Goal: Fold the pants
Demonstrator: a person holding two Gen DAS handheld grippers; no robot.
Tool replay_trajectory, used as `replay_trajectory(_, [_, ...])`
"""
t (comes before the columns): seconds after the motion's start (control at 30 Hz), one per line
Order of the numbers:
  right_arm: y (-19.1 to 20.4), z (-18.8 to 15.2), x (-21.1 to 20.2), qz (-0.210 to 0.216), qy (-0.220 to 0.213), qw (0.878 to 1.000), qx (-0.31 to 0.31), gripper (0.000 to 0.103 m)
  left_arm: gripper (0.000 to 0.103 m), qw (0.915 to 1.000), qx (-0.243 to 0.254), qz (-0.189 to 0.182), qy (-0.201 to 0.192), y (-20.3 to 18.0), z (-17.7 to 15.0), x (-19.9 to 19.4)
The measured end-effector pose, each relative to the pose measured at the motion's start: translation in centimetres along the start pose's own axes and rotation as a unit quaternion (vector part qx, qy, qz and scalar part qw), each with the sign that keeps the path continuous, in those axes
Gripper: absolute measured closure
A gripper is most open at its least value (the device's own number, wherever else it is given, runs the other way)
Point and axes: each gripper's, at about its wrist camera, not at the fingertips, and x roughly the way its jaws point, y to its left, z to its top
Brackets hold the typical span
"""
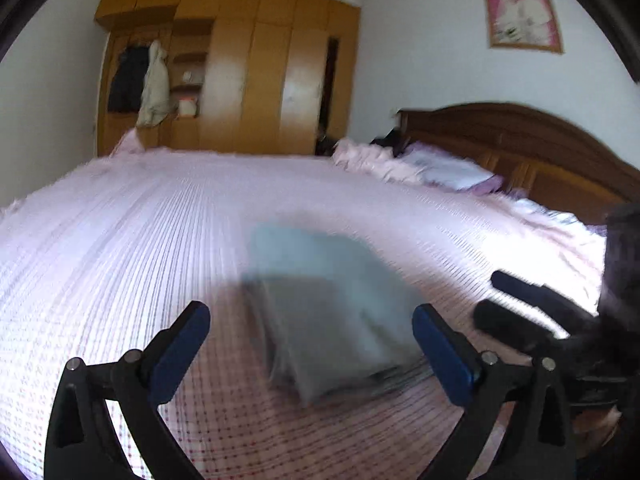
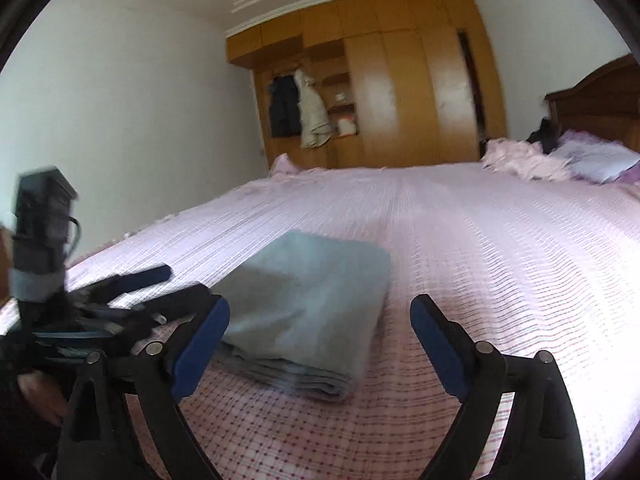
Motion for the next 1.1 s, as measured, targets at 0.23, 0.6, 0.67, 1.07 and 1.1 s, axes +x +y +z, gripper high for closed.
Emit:
replay_trajectory(0.23, [-0.2, -0.1, 1.6, -0.022, 0.040, 0.999, -0.006, 0.015, 0.000, 0.9995, 0.007, 0.013, 0.029, -0.4, -0.6, 1.9])
replay_trajectory(0.6, [-0.5, -0.2, 1.6, -0.020, 0.040, 0.999, -0.006, 0.010, 0.000, 0.9991, 0.008, 0.011, 0.041, -0.8, -0.9, 2.5])
replay_trajectory(0.67, [-0.4, -0.3, 1.4, -0.020, 0.040, 0.999, -0.006, 0.009, 0.000, 0.9991, 0.008, 0.010, 0.040, -0.9, -0.9, 2.5])
replay_trajectory(1.07, [-0.8, -0.3, 1.4, -0.018, 0.041, 0.999, -0.003, 0.008, 0.000, 0.9992, 0.008, 0.007, 0.039, -0.5, -0.9, 2.1])
replay_trajectory(1.1, [-0.8, -0.3, 1.4, -0.018, 0.041, 0.999, -0.003, 0.007, 0.000, 0.9992, 0.008, 0.008, 0.039, -0.5, -0.9, 2.1])
